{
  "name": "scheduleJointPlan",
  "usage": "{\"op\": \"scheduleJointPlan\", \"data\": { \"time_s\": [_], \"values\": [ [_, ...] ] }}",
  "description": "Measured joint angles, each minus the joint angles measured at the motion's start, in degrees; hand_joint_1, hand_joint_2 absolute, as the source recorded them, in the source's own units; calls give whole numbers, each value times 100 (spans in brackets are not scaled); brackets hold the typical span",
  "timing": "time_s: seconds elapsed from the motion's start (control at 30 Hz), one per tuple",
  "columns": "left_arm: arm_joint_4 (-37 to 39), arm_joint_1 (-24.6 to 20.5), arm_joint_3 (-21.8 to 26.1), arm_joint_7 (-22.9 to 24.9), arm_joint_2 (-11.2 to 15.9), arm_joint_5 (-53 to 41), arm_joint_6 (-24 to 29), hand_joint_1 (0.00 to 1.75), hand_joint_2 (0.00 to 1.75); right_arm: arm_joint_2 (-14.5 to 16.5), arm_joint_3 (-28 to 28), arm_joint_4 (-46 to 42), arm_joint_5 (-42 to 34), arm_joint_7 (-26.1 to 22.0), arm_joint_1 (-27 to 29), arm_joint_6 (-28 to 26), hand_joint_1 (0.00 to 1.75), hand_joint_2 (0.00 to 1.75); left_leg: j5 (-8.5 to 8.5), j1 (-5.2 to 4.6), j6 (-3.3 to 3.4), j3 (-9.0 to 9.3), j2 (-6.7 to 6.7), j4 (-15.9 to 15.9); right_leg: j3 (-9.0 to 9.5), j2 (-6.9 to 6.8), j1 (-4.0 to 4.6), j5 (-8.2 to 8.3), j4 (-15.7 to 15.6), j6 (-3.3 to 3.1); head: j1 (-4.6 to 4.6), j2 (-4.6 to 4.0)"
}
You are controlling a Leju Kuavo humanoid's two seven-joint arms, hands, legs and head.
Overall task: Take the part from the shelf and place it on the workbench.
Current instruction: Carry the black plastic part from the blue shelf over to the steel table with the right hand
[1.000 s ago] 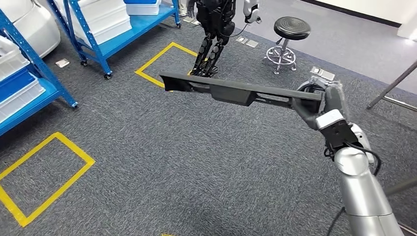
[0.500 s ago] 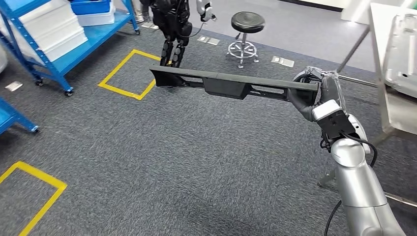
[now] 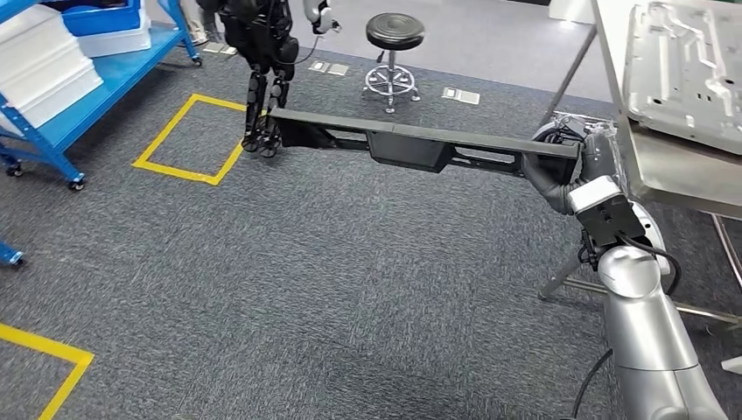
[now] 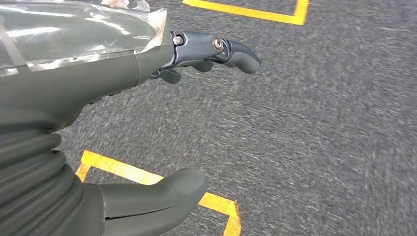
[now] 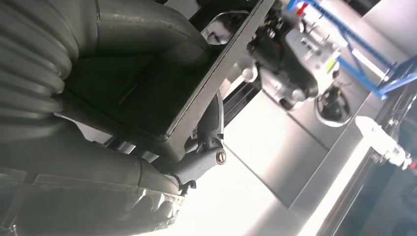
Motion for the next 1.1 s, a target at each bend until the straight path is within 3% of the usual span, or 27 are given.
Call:
{"op": "scheduleJointPlan", "data": {
  "time_s": [0.07, 0.1, 0.17, 0.23, 0.3, 0.33, 0.37, 0.4, 0.43, 0.5, 0.53, 0.57, 0.63, 0.67, 0.73, 0.8, 0.87, 0.9, 0.93, 1.0, 1.03, 1.1],
  "values": [
    [0, -4, 0, -1, 2, -5, -3, 0, 175, -1, -22, -32, 2, 6, 21, -9, 175, 175, -33, -34, -57, 9, 92, 17, 197, -88, 45, 96, -377, -75, -10, 0],
    [0, -7, 0, -1, 1, -9, -5, 0, 175, -2, -38, -51, 4, 10, 45, -13, 175, 175, -43, -45, -81, 12, 141, 20, 189, -27, 75, 111, -380, -122, -20, 0],
    [0, -16, 0, 0, -3, -20, -17, 0, 175, -14, -73, -97, 8, 15, 99, -19, 175, 175, -76, -22, -134, 10, 160, 44, 173, 97, 38, 137, -389, -201, -34, 0],
    [0, -26, 0, 1, -4, -27, -29, 0, 175, -31, -98, -145, 10, 17, 125, -21, 175, 175, -283, 8, -195, -100, -101, 308, 181, 208, -7, 162, -400, -272, -51, 0],
    [0, -25, 0, 5, -3, -21, -33, 0, 175, -34, -108, -169, -1, 17, 147, -21, 175, 175, -673, 17, -216, -426, -395, 1006, 171, 326, 4, 175, -401, -323, -75, 0],
    [0, -17, 0, 8, -4, -13, -33, 0, 175, -32, -110, -172, -14, 16, 169, -16, 175, 175, -824, 17, -210, -617, -446, 1383, 165, 389, 18, 181, -400, -344, -84, 0],
    [0, -7, 0, 10, -4, -4, -34, 0, 175, -31, -113, -172, -28, 15, 193, -11, 175, 175, -869, 18, -197, -748, -465, 1617, 161, 461, 29, 185, -398, -353, -86, 0],
    [0, 3, 1, 10, -4, 8, -33, 0, 175, -32, -115, -172, -41, 14, 212, -5, 175, 175, -796, 18, -178, -778, -476, 1640, 160, 535, 37, 189, -396, -357, -87, 0],
    [0, 10, 1, 6, -3, 17, -33, 0, 175, -33, -116, -172, -50, 13, 223, 2, 175, 175, -621, 19, -153, -695, -502, 1436, 164, 611, 40, 191, -395, -360, -89, 0],
    [0, 14, 3, -5, 9, 36, -32, 0, 175, -33, -116, -171, -69, 8, 220, 8, 175, 175, -208, 31, -87, -339, -737, 677, 166, 753, 50, 193, -382, -354, -94, 0],
    [0, 13, 3, -10, 17, 43, -32, 0, 175, -31, -115, -171, -78, 5, 213, 10, 175, 175, -88, 36, -67, -195, -847, 374, 155, 811, 58, 197, -373, -345, -93, 0],
    [0, 12, 4, -14, 25, 49, -31, 0, 175, -29, -116, -170, -84, 3, 203, 10, 175, 175, -39, 33, -51, -113, -928, 198, 136, 867, 62, 205, -368, -327, -92, 0],
    [0, 10, 4, -19, 27, 61, -28, 0, 175, -29, -118, -170, -86, 2, 196, 12, 175, 175, -31, 9, -26, -86, -852, 122, 85, 986, 60, 238, -380, -254, -94, 0],
    [0, 7, 4, -21, 24, 65, -27, 0, 175, -35, -120, -170, -86, 2, 197, 13, 175, 175, -2, 6, 6, -75, -785, 85, 50, 964, 58, 239, -361, -224, -97, 0],
    [0, 8, 6, -28, 22, 70, -27, 0, 175, -44, -124, -170, -85, 2, 186, 13, 175, 175, 60, 10, 77, -45, -643, -4, -133, 687, 73, 89, -72, -214, -78, 0],
    [0, 14, 8, -32, 27, 74, -26, 0, 175, -43, -123, -168, -87, -1, 179, 13, 175, 175, 82, -2, 112, -44, -503, -35, -502, 375, 54, -240, 660, -233, -54, 0],
    [0, 18, 9, -32, 28, 78, -26, 0, 175, -34, -120, -166, -88, -1, 199, 13, 175, 175, 80, -11, 112, -59, -362, -34, -800, 310, 23, -452, 1291, -191, -43, 0],
    [0, 19, 10, -32, 28, 81, -26, 0, 175, -31, -120, -163, -87, 0, 210, 13, 175, 175, 78, -12, 107, -64, -290, -33, -791, 294, 7, -434, 1308, -143, -39, 0],
    [0, 19, 10, -32, 27, 86, -26, 0, 175, -30, -120, -161, -87, 2, 216, 13, 175, 175, 73, -11, 99, -65, -215, -30, -651, 257, -12, -337, 1077, -83, -34, 0],
    [-2, 19, 11, -36, 29, 96, -28, 0, 175, -27, -120, -160, -86, 5, 210, 13, 175, 175, 49, -23, 57, -57, -76, -15, -147, 36, -32, -65, 212, 1, -22, 0],
    [-3, 19, 12, -45, 31, 100, -31, 0, 175, -24, -120, -161, -86, 5, 204, 13, 175, 175, 32, -38, 22, -53, -23, -3, 54, -63, -11, 31, -135, -6, -18, 0],
    [-7, 18, 13, -71, 33, 105, -37, 0, 175, -22, -120, -161, -86, 7, 205, 13, 175, 175, -1, -69, -47, -35, 77, 17, 181, -118, 41, 91, -373, -86, -30, 0]
  ]
}}
